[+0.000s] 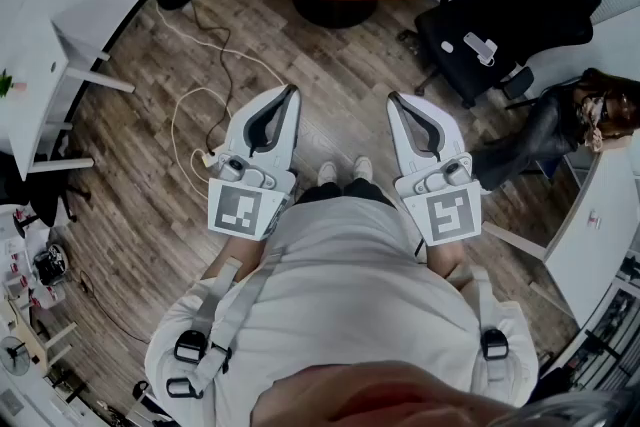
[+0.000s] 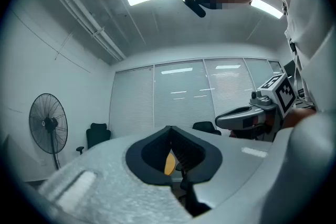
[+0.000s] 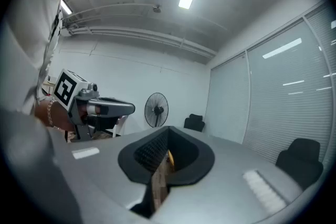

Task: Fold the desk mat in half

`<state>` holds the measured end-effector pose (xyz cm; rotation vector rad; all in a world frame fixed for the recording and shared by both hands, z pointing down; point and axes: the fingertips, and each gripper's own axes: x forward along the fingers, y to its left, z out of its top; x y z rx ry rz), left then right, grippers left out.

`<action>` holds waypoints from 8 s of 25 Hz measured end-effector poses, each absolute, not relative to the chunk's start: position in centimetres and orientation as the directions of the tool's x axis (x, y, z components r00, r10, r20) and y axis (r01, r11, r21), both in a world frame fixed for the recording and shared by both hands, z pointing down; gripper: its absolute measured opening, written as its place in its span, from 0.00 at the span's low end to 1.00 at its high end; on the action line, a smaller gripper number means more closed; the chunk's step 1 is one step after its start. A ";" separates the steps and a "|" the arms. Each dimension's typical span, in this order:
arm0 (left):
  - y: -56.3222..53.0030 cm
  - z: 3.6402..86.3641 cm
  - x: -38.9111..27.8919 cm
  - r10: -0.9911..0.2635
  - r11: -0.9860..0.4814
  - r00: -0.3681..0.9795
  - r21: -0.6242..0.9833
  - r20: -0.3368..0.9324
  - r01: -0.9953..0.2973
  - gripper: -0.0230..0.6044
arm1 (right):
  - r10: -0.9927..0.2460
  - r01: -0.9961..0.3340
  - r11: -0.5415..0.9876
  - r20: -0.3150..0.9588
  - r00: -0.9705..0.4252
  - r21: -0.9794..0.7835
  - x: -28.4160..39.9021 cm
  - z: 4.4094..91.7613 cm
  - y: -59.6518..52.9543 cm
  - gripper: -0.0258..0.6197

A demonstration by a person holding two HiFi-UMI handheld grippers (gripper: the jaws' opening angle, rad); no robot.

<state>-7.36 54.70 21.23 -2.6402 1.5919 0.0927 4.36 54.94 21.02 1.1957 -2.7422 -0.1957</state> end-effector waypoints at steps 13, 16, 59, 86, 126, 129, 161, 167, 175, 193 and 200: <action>51.4 20.6 -8.4 -0.862 -0.496 0.494 -0.017 -0.117 -0.868 0.04 | -0.746 -0.737 0.664 0.050 -0.664 0.130 2.2 21.3 51.9 0.05; 50.0 20.7 -8.2 -0.859 -0.500 0.499 -0.020 -0.119 -0.866 0.04 | -0.743 -0.734 0.669 0.063 -0.667 0.119 2.1 22.1 50.7 0.05; 18.2 24.0 4.3 -0.875 -0.482 0.481 0.004 -0.053 -0.876 0.04 | -0.723 -0.718 0.691 0.079 -0.686 0.087 15.0 25.1 18.3 0.05; 6.4 26.0 1.1 -0.881 -0.473 0.473 0.013 -0.033 -0.881 0.04 | -0.716 -0.709 0.698 0.104 -0.690 0.096 11.9 26.5 6.7 0.05; -14.5 30.5 -14.2 -0.867 -0.498 0.499 0.022 0.018 -0.867 0.04 | -0.704 -0.696 0.710 0.137 -0.697 0.105 -3.8 28.8 -13.6 0.05; -15.6 31.4 -15.3 -0.872 -0.488 0.488 0.025 0.042 -0.873 0.04 | -0.704 -0.697 0.710 0.146 -0.695 0.106 -4.4 28.9 -14.4 0.05; -29.0 58.6 -29.5 -0.877 -0.295 0.254 -0.042 0.407 -0.954 0.14 | -0.691 -0.685 0.720 0.207 -0.692 0.113 -4.6 31.5 -17.9 0.05; -31.4 63.5 -32.5 -0.849 -0.272 0.219 -0.042 0.481 -0.961 0.16 | -0.687 -0.681 0.723 0.224 -0.692 0.116 -4.7 32.1 -19.3 0.05; -33.3 70.1 -35.1 -0.775 -0.281 0.220 -0.011 0.592 -0.960 0.21 | -0.676 -0.674 0.730 0.261 -0.689 0.112 -5.0 33.0 -20.4 0.05; -36.7 78.6 -37.9 -0.644 -0.242 0.234 0.097 0.728 -0.966 0.35 | -0.661 -0.668 0.737 0.308 -0.684 0.098 -5.1 34.8 -21.4 0.05; -36.6 79.2 -37.3 -0.629 -0.279 0.293 0.143 0.721 -0.950 0.32 | -0.669 -0.678 0.729 0.303 -0.679 0.089 -5.1 35.0 -21.3 0.05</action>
